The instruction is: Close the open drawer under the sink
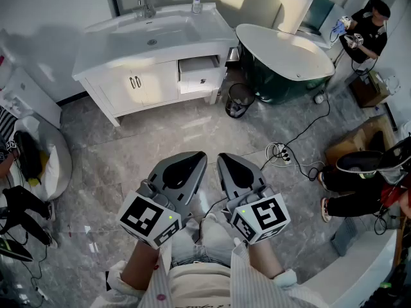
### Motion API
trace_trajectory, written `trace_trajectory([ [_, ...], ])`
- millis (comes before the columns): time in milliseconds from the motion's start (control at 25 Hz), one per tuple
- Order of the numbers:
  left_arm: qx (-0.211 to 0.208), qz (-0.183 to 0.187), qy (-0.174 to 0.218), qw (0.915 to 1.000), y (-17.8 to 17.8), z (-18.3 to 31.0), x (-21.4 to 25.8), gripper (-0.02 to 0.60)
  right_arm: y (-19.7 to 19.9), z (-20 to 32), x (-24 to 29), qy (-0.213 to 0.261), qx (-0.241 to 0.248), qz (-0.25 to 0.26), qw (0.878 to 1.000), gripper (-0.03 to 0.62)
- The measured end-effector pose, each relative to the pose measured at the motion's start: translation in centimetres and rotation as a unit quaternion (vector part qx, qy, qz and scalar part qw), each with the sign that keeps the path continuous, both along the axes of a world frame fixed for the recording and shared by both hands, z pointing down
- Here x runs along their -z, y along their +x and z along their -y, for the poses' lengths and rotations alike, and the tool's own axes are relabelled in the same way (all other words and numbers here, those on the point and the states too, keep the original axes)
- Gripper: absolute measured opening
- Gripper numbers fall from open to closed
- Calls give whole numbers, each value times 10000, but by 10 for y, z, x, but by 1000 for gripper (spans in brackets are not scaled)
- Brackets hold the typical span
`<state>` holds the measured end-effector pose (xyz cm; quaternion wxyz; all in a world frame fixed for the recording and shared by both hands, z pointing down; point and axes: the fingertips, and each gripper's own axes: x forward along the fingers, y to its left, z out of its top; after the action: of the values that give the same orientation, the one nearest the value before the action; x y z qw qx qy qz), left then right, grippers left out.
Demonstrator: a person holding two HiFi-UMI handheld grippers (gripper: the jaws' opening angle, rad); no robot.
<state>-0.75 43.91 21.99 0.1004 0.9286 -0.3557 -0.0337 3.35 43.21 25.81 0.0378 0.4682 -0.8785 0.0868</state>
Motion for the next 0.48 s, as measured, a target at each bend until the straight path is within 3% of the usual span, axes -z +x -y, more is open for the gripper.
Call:
trace_trajectory([
  [480, -77, 91, -45, 9999, -21, 9, -10, 15, -8, 8, -14, -154, -288, 136, 9994, 6],
])
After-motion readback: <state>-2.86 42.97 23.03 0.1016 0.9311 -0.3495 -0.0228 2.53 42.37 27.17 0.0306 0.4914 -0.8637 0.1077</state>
